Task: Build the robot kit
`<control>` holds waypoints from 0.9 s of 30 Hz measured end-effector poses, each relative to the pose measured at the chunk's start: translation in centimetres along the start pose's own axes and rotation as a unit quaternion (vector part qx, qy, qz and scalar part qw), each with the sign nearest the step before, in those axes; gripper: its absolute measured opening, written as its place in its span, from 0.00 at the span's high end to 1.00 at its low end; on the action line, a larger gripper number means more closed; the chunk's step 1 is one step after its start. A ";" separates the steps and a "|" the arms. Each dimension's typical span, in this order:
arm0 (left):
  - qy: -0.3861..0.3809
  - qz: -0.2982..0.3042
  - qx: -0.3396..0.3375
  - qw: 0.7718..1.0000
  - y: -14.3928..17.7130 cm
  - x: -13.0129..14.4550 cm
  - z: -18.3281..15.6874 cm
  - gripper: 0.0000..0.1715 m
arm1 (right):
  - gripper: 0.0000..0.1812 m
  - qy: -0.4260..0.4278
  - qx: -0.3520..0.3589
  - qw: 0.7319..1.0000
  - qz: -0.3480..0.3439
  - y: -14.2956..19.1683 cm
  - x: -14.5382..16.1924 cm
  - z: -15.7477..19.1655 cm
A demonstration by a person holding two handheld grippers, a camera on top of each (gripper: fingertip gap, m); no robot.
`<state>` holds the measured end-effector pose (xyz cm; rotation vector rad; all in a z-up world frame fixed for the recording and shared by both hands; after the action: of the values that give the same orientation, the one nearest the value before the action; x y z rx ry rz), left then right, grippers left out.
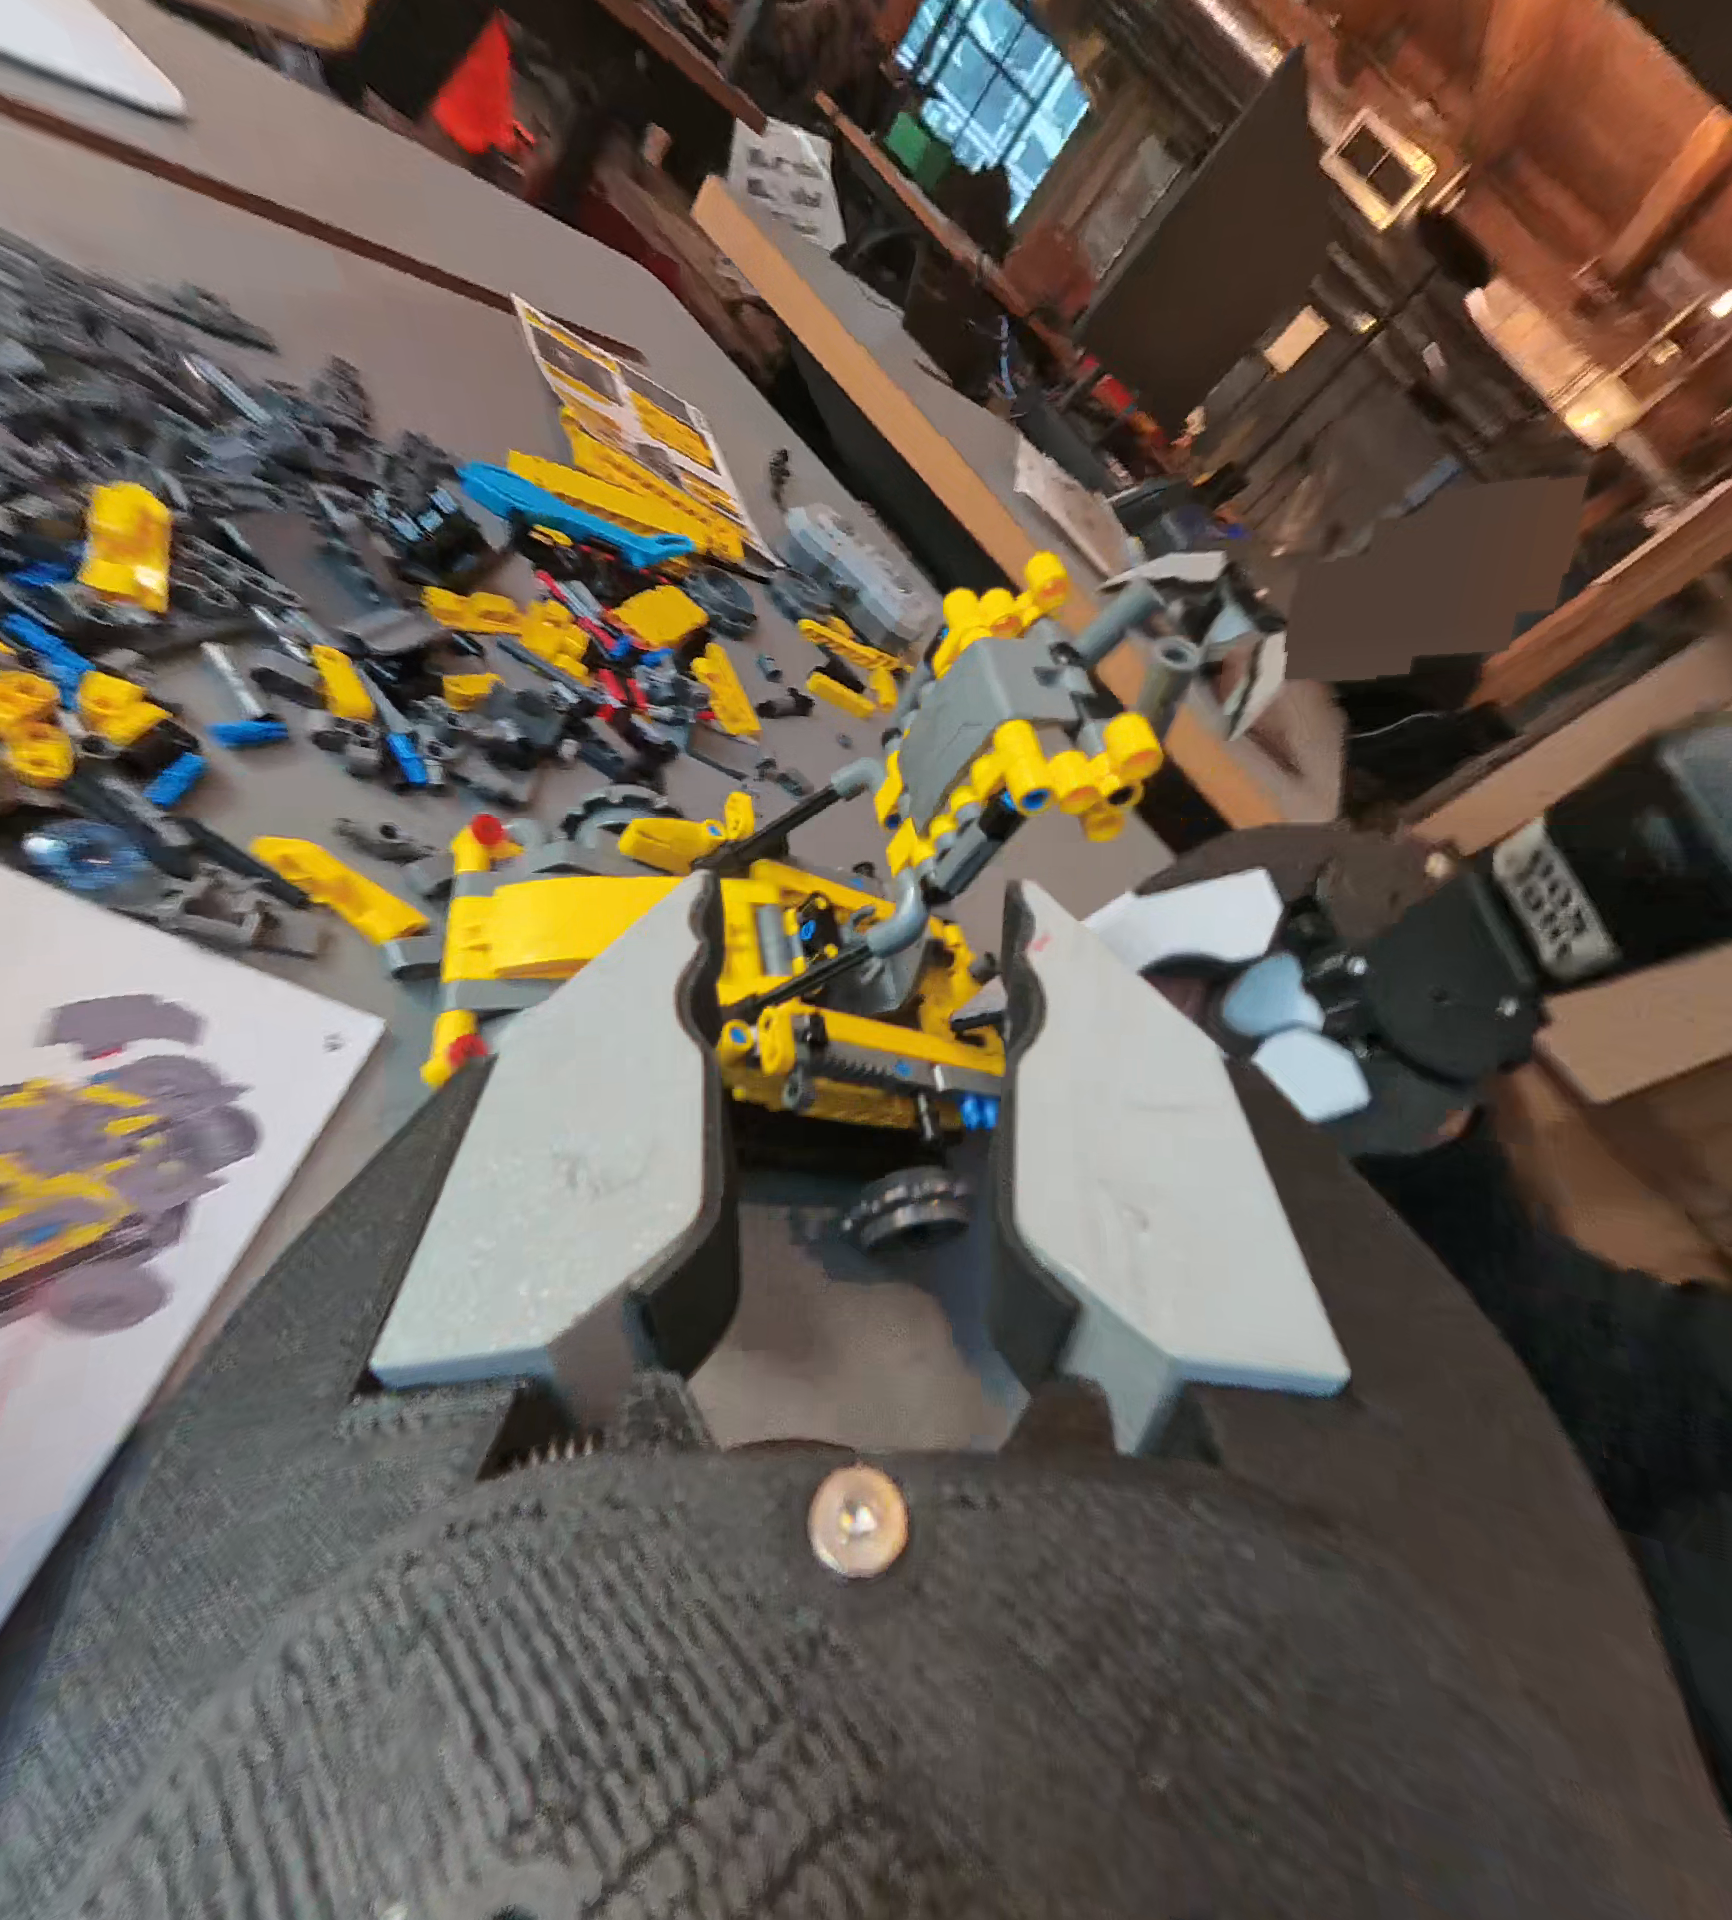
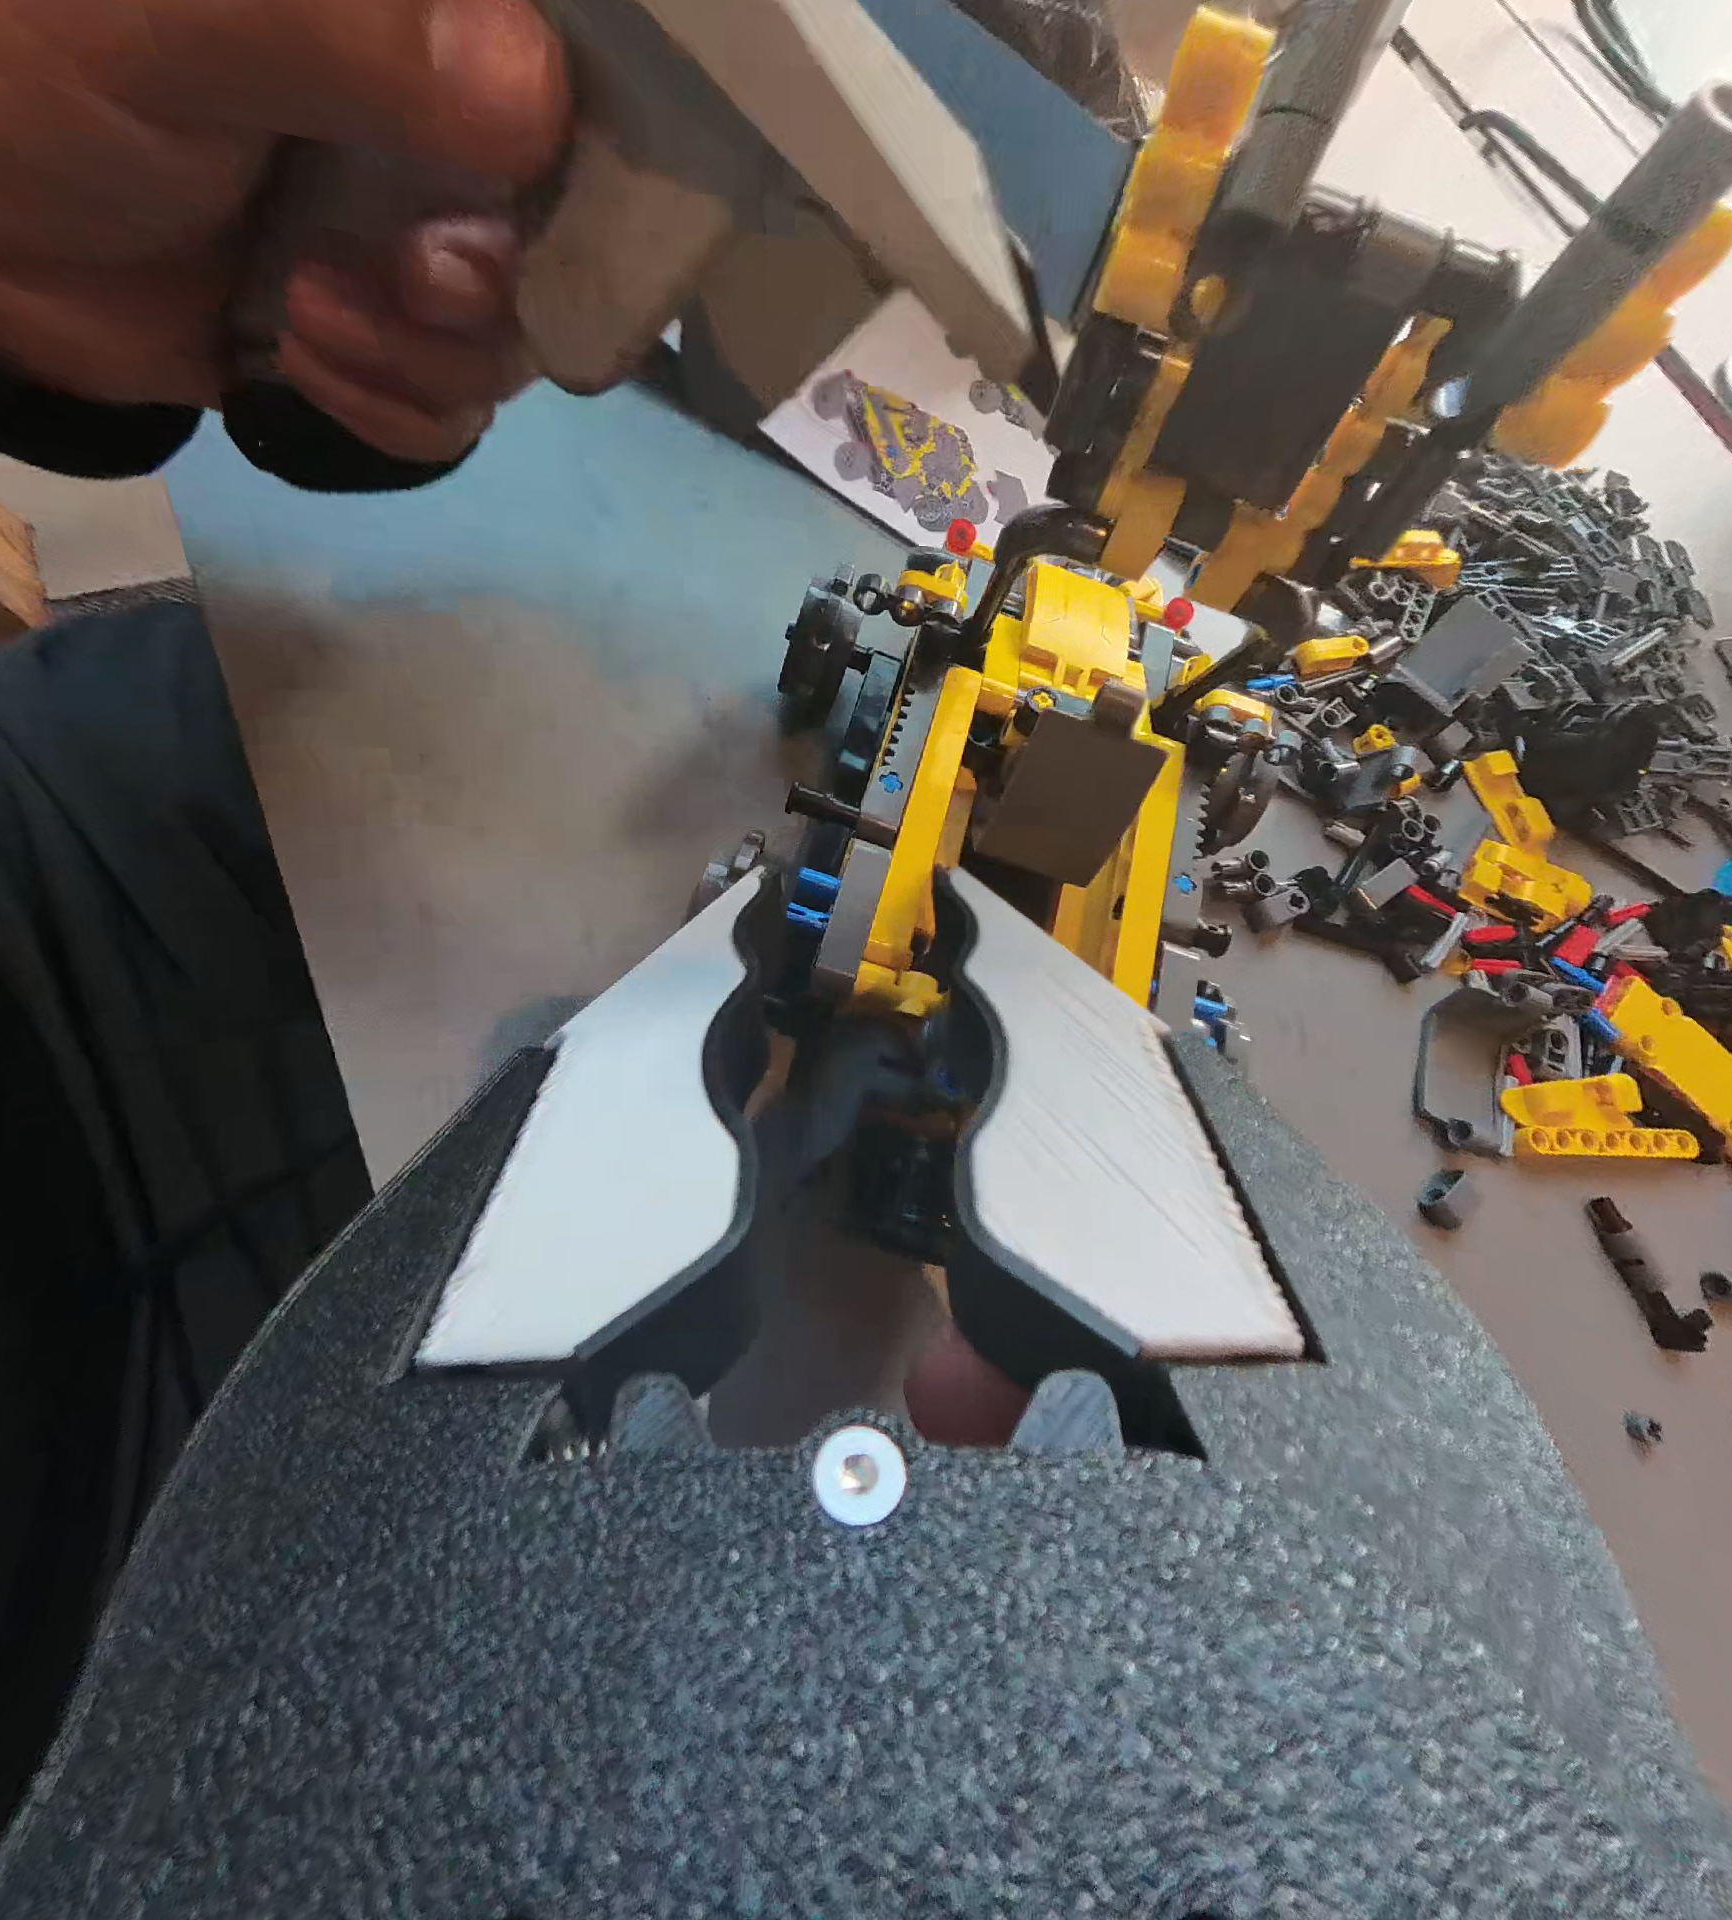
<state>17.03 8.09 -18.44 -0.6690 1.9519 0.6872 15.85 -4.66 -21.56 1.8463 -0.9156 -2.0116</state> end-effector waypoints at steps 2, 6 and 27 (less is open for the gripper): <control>-0.066 0.014 -0.031 0.997 1.6 0.3 -0.8 0.75 | 0.91 -0.011 -0.027 1.000 -0.006 0.4 -0.3 -0.6; -0.161 0.097 -0.031 0.982 1.6 3.2 -3.5 0.85 | 0.94 -0.053 -0.115 0.992 0.014 0.8 -0.9 -2.7; -0.183 0.187 -0.002 0.965 -0.9 6.5 -2.8 0.98 | 1.00 -0.066 -0.410 0.904 0.102 -0.8 -2.8 -5.5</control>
<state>13.31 4.43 -23.22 -0.1518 1.7390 0.9691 21.73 -3.91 -19.82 1.1071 -0.1870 -1.9570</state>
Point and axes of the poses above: each gripper's, where its closed fingertips meet, y back along the fingers, x out of its underside, z = x × y across the jaws, the point moved 5 cm from there along y, back along the fingers, and after that the axes turned 12 degrees about -y, right-handed, at the moved point
